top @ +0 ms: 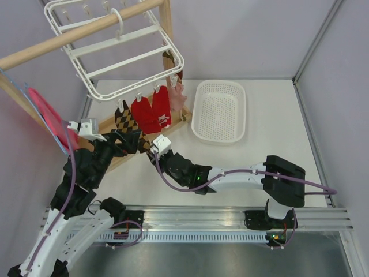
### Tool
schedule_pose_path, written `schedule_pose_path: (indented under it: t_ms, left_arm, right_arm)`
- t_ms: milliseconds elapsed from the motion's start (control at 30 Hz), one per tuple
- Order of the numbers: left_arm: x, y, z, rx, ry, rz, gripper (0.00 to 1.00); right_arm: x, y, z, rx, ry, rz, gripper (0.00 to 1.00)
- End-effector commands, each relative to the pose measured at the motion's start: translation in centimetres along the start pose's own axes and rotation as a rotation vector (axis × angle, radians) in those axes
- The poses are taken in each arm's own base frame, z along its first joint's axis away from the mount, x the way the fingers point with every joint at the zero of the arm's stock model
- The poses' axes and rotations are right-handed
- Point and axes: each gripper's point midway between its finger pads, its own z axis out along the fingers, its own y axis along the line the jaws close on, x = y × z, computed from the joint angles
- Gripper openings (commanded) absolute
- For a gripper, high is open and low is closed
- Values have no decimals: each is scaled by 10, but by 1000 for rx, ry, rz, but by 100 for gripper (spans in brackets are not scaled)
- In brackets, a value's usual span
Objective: Remove the socks clipped to the hanger
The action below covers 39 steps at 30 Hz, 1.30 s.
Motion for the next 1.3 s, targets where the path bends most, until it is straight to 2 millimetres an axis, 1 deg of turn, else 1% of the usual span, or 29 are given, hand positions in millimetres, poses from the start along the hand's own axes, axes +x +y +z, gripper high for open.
schedule_pose_path:
  t_ms: [0, 33, 67, 100, 133, 167, 267, 333, 367, 400, 500, 600, 633, 833, 933, 1000, 1033, 1067, 1133, 1167, 1200, 1233, 1267]
  left_arm:
    - [-28, 0, 4, -23, -58, 140, 100]
    - [-31, -1, 5, -25, -67, 152, 100]
    - [-33, 0, 7, -31, -66, 175, 100]
    - [-41, -1, 6, -35, -84, 180, 100]
    - [-44, -2, 6, -36, -92, 185, 100]
    - [-47, -3, 7, -34, -99, 197, 100]
    - [-58, -11, 8, -7, -136, 211, 100]
    - [-63, -15, 13, 2, -150, 227, 100]
    - [-61, -15, 19, -5, -138, 237, 100]
    - [-65, -17, 19, -1, -144, 239, 100]
    - [-68, -20, 26, 2, -147, 257, 100]
    - [-77, -20, 29, -13, -172, 274, 100]
    - [-76, -19, 32, -23, -168, 288, 100]
    - [-87, -20, 33, -29, -212, 296, 100]
    - [-90, -21, 38, -31, -224, 298, 100]
    - [-86, -23, 44, -13, -215, 303, 100]
    - [-89, -23, 45, -11, -225, 299, 99]
    - [-87, -27, 48, 11, -218, 299, 98]
    - [-90, -29, 50, 37, -225, 284, 94]
    - [-92, -24, 52, 28, -228, 280, 94]
    - [-89, -29, 53, 71, -210, 280, 94]
    - [-92, -21, 55, 55, -213, 260, 95]
    - [-92, -19, 57, 66, -212, 251, 95]
  right_arm:
    - [-17, 8, -13, -41, -23, 32, 1]
    - [-18, 9, -15, -48, -22, 33, 1]
    - [-24, 10, -19, -56, -31, 44, 1]
    - [-24, 9, -21, -56, -24, 43, 1]
    - [-29, 10, -26, -61, -32, 50, 1]
    - [-29, 9, -28, -60, -27, 60, 1]
    - [-36, 9, -37, -75, -32, 72, 1]
    - [-39, 8, -41, -87, -27, 80, 1]
    - [-37, 9, -43, -92, -21, 77, 1]
    - [-39, 10, -45, -97, -23, 80, 1]
    - [-40, 8, -50, -99, -17, 78, 1]
    - [-40, 9, -57, -114, -14, 78, 1]
    - [-42, 9, -61, -118, -19, 85, 1]
    - [-51, 5, -76, -140, -26, 98, 1]
    - [-55, 4, -81, -147, -29, 103, 1]
    - [-56, 4, -85, -156, -29, 106, 1]
    - [-57, 3, -86, -155, -32, 109, 1]
    - [-57, 3, -87, -156, -31, 109, 1]
    - [-57, 2, -88, -155, -30, 109, 1]
    - [-57, 1, -89, -155, -30, 107, 1]
    - [-57, 2, -90, -158, -31, 111, 1]
    - [-58, 1, -91, -157, -32, 115, 1]
    - [-58, 2, -91, -161, -32, 113, 1]
